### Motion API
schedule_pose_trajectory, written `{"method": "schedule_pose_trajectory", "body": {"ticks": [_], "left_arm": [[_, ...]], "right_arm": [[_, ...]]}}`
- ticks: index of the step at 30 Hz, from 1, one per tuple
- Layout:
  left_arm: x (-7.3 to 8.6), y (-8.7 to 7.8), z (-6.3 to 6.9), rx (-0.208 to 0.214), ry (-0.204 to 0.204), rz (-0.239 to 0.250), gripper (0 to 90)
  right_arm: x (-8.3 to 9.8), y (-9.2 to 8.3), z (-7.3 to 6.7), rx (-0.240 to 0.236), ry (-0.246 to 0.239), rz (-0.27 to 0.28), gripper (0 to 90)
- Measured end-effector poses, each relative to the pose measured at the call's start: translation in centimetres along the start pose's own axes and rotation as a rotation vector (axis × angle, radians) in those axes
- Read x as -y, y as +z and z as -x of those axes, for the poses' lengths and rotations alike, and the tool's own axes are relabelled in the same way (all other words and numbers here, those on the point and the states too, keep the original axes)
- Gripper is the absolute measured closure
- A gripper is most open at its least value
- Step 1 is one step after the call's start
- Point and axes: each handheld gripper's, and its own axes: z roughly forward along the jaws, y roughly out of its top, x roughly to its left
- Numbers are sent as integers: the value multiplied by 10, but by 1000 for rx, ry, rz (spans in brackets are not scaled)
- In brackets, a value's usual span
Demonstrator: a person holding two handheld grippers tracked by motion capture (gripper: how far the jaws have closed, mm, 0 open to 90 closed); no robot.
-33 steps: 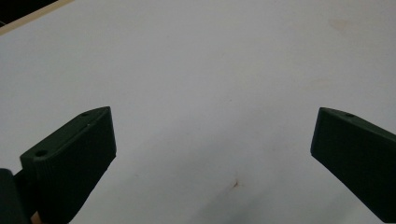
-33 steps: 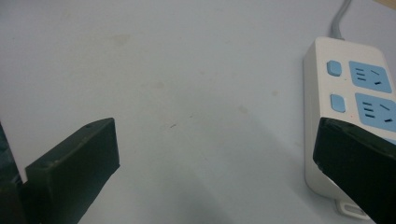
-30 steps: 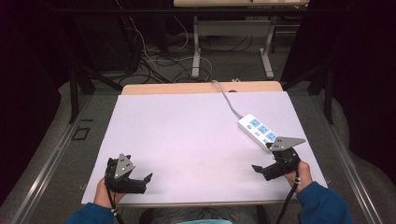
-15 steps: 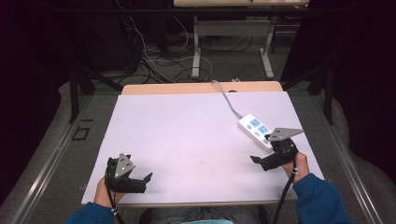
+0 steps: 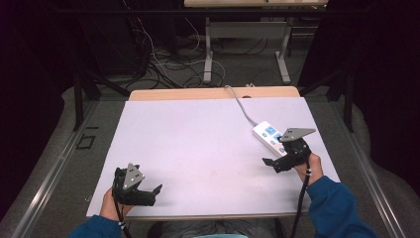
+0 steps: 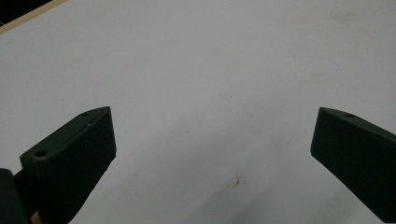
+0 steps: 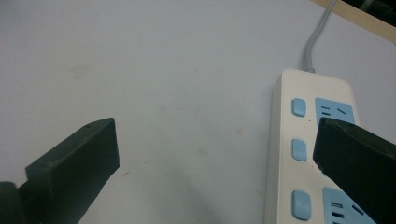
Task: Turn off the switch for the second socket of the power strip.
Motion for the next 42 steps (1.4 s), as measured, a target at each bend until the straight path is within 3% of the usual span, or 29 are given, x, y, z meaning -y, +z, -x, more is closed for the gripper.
{"method": "schedule_pose_trajectory", "body": {"ticks": [16, 23, 31, 36, 42], "left_arm": [[0, 0, 0, 0, 0, 1, 2], [0, 1, -1, 2, 11, -6, 2], [0, 1, 0, 5, -4, 4, 2], [-1, 3, 1, 13, 3, -4, 2], [-1, 1, 0, 8, 7, 0, 2]], "right_arm": [[-12, 6, 20, 30, 23, 8, 0], [-12, 14, 31, 42, 53, 1, 0], [-11, 24, 46, 59, 79, -16, 1], [-8, 30, 57, 59, 119, -27, 4], [-6, 36, 63, 75, 112, -38, 23]]}}
